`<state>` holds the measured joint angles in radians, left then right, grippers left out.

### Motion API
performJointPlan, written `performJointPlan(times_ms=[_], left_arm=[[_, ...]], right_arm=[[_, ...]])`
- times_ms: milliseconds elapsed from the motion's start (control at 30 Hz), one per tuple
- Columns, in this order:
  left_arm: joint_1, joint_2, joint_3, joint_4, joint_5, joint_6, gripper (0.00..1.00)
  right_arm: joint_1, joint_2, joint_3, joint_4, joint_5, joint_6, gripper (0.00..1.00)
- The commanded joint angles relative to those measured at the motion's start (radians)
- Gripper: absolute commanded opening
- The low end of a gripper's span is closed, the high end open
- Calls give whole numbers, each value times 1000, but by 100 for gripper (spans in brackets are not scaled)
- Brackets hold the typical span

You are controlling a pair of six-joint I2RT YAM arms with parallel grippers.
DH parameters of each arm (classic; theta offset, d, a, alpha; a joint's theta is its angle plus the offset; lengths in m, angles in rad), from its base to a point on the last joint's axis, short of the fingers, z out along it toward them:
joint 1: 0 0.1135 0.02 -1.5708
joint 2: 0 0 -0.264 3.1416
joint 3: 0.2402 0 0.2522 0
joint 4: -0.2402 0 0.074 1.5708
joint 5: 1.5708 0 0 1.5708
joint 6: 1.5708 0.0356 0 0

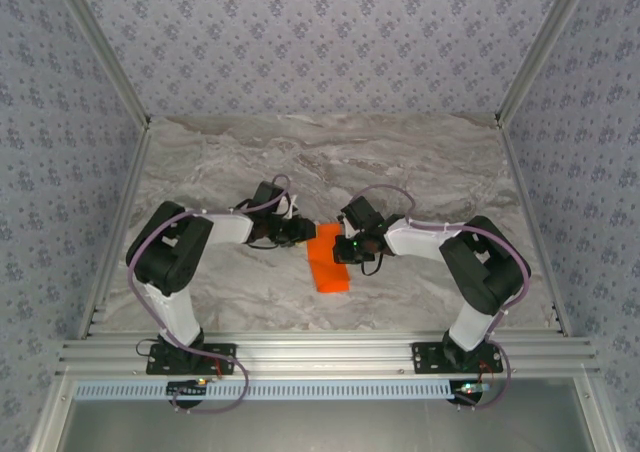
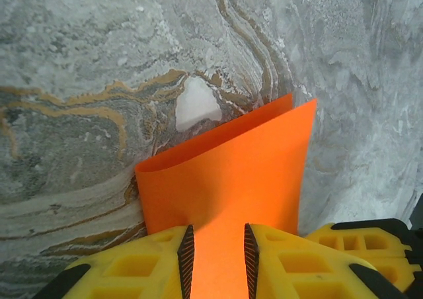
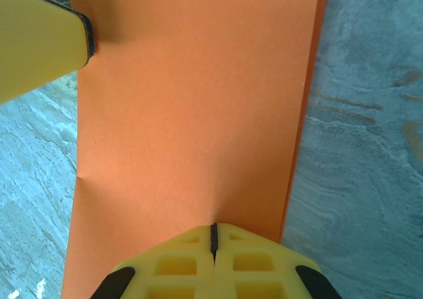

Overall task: Fold a paper plane with a square sheet of paper (fold left side to right side)
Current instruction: First fold the square sheet of paper in half at the center of the table.

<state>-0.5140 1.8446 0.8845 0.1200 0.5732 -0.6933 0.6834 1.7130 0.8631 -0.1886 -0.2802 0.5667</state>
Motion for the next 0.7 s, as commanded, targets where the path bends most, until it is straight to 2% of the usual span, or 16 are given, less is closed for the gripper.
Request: performJointPlan(times_ms=[0,333,667], left_arm=[[66,79,53,129,-230,72,29],[98,130,136,111,-201,78,29],[131,113,170,99,-161,86,29]], right_arm=[[-4,64,-51,-180,125,-21,1],[-4,60,-50,-181,123,-21,1],[-3,58,-50,-184,121,-21,1]])
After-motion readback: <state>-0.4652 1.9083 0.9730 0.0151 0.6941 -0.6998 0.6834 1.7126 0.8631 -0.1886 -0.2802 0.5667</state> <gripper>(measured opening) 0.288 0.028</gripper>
